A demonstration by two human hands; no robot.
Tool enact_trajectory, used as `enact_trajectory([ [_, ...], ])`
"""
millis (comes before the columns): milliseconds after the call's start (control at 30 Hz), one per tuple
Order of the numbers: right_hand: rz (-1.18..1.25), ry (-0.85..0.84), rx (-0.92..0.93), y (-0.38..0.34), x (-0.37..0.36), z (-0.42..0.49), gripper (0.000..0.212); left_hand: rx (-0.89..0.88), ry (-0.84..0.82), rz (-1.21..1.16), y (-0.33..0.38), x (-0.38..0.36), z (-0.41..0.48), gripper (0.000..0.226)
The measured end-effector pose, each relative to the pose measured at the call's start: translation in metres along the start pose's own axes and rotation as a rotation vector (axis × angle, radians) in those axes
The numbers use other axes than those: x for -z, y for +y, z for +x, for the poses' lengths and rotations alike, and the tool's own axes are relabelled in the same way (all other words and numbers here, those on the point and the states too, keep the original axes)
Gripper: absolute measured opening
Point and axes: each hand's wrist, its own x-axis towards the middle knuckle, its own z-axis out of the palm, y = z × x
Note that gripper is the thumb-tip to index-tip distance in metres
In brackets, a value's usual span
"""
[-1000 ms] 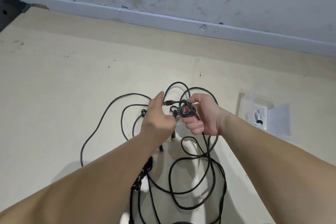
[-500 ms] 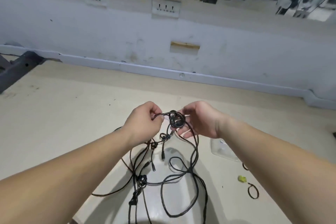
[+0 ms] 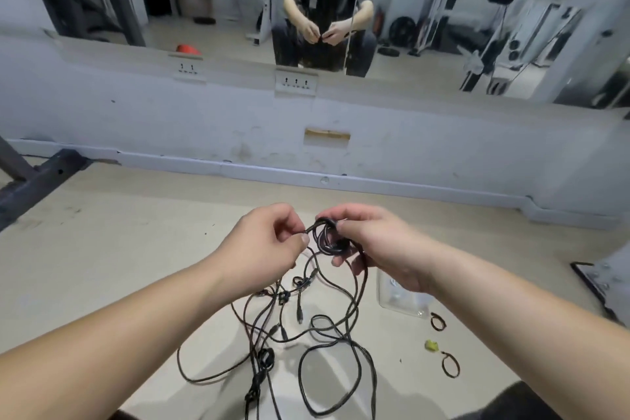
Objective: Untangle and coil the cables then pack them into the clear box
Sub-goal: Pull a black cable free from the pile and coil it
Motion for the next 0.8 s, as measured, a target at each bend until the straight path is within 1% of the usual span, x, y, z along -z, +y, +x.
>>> enact_trajectory([
  [100,0.090,0.052,0.002,0.008,-0.002,-0.008,0.034,-0.029,0.035,-0.031,0.004,-0.005,-0.008,0.013],
  [167,0.158,0.037,0.005,0.017,0.000,-0.011,0.035,-0.011,0.045,-0.063,0.004,-0.011,-0.013,0.011],
  [267,0.173,-0.082,0.033,0.023,0.007,-0.010,0.035,0.022,0.002,-0.068,0.000,-0.016,-0.016,0.010],
  [333,0.278,-0.164,0.001,0.023,0.013,-0.007,0.038,0.040,0.003,-0.071,-0.001,-0.014,-0.013,0.009],
  [400,0.338,-0.218,-0.017,0.025,0.019,-0.003,0.035,0.056,0.008,-0.086,-0.002,-0.009,-0.008,0.009],
  [533,0.200,-0.276,0.025,0.035,0.029,0.005,0.035,0.083,0.005,-0.113,-0.005,-0.009,0.001,0.009],
  [633,0.066,-0.257,0.053,0.037,0.031,0.012,0.029,0.109,-0.036,-0.196,-0.004,-0.013,0.006,0.011],
  [700,0.030,-0.258,0.068,0.040,0.026,0.015,0.026,0.104,-0.070,-0.217,-0.004,-0.017,0.007,0.012],
  [800,0.034,-0.220,0.081,0.046,0.021,0.018,0.029,0.109,-0.026,-0.194,-0.005,-0.024,0.010,0.015],
])
